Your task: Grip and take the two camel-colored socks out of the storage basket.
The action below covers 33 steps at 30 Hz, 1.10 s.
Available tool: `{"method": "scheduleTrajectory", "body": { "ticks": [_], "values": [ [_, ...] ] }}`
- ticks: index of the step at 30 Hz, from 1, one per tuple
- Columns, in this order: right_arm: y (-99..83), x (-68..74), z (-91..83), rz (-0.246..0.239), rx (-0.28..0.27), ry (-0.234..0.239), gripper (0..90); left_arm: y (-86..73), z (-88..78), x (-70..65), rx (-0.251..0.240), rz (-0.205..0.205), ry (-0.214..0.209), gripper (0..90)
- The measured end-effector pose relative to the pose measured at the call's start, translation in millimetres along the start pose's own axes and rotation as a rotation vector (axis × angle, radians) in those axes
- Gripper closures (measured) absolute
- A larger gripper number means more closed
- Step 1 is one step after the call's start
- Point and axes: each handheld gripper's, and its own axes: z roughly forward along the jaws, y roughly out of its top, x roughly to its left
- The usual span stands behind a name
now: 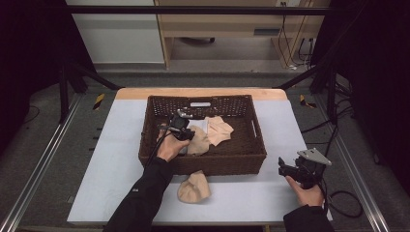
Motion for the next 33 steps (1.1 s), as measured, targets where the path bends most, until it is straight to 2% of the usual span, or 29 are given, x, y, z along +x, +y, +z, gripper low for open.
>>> {"method": "scheduleTrajectory", "body": {
  "ticks": [3, 5, 9, 15, 16, 18, 21, 22, 23, 24, 25, 27, 29, 30, 31, 33],
  "values": [
    [0.0, -0.6, -0.1, 0.000, 0.002, 0.002, 6.0, 0.6, -2.7, -0.7, -0.009, 0.001, -0.013, 83.6],
    [0.1, -1.0, -0.4, 0.002, 0.000, 0.000, 6.0, 1.7, -6.5, -0.5, -0.035, -0.002, -0.028, 84.0],
    [0.2, -1.1, -0.8, 0.007, 0.000, 0.000, 6.0, 3.9, -15.8, -0.6, -0.130, -0.007, -0.059, 84.3],
    [0.3, -1.2, -0.5, 0.007, 0.000, -0.002, 6.0, 3.7, -30.9, -4.1, -0.238, 0.012, -0.054, 84.3],
    [0.2, -1.3, -0.7, 0.007, 0.000, -0.002, 6.0, 4.0, -36.0, -5.0, -0.268, 0.012, -0.053, 84.4],
    [0.3, -1.6, -0.7, 0.006, -0.003, -0.004, 6.0, 4.4, -38.8, -5.6, -0.281, 0.014, -0.053, 84.4],
    [0.3, -1.6, -0.5, 0.008, -0.001, -0.003, 6.0, 7.0, -56.5, -6.4, -0.372, 0.002, -0.067, 84.4],
    [0.3, -1.7, -0.5, 0.008, -0.002, -0.003, 6.0, 7.1, -61.0, -5.8, -0.395, 0.020, -0.060, 84.4],
    [0.3, -1.9, -0.6, 0.007, -0.002, -0.003, 6.0, 7.1, -61.0, -5.8, -0.395, 0.020, -0.060, 84.4],
    [0.3, -1.9, -0.6, 0.008, -0.003, -0.003, 6.0, 7.0, -68.0, -5.2, -0.447, 0.027, -0.050, 84.4],
    [0.3, -1.9, -0.6, 0.008, -0.003, -0.003, 6.0, 7.0, -68.0, -5.2, -0.447, 0.027, -0.050, 84.5],
    [0.3, -1.9, -0.6, 0.009, -0.001, -0.003, 6.0, 8.3, -78.8, -3.3, -0.488, -0.005, -0.061, 84.6],
    [0.3, -1.8, -0.4, 0.010, -0.001, -0.004, 6.0, 8.9, -82.5, -3.1, -0.500, -0.006, -0.061, 84.6],
    [0.4, -1.8, -0.4, 0.010, -0.001, -0.003, 6.0, 10.1, -90.5, -3.5, -0.525, -0.006, -0.066, 84.6],
    [0.4, -1.8, -0.4, 0.010, -0.001, -0.003, 6.0, 10.1, -90.5, -3.5, -0.525, -0.006, -0.066, 84.6],
    [0.4, -2.0, -0.8, 0.007, -0.004, -0.005, 6.0, 11.2, -101.5, -5.0, -0.549, -0.001, -0.077, 84.6]
  ]
}}
